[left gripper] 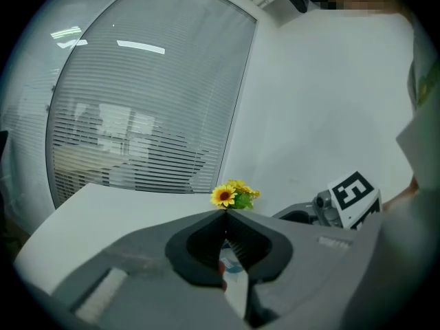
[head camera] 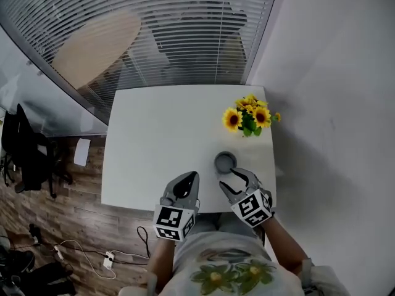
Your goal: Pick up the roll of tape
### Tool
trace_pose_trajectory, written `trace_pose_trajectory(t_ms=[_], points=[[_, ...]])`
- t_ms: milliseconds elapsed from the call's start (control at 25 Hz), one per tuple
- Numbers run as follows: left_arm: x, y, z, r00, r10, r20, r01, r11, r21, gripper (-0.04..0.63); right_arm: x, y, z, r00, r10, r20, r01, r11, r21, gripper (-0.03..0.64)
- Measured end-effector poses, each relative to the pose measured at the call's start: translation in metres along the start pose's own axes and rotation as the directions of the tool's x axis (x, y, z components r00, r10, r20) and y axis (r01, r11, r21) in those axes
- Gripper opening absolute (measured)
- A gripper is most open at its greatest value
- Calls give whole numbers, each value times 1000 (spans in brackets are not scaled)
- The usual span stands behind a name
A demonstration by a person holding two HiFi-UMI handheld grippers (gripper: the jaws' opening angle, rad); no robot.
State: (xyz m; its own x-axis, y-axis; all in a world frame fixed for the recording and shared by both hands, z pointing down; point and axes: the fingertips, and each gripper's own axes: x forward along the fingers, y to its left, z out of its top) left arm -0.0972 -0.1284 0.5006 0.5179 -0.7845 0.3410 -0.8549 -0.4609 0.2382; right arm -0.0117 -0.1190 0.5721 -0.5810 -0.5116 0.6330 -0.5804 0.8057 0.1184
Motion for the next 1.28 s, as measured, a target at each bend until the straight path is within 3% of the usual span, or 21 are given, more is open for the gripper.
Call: trace_pose_trajectory(t_ms=[360,720,1040,1280], points=[[11,11,-5,999,-23,-23,23,1000,-2,-2,41,-1,-35,986,29,-166,-39,997,-60,196],[23,24,-22,997,-19,-69,18,1000,-17,-2,73,1,-69,942,74,-326,-117,987,-112,189],[34,29,-28,996,-27,-88,24,999,-31,-2,88,1,-89,909,96,-405,-161,978,-131,158],[43,28,-31,994,-41,-101,38,999,-36,-2,95,-4,-89,920,53,-387,-129,976,-173,104]])
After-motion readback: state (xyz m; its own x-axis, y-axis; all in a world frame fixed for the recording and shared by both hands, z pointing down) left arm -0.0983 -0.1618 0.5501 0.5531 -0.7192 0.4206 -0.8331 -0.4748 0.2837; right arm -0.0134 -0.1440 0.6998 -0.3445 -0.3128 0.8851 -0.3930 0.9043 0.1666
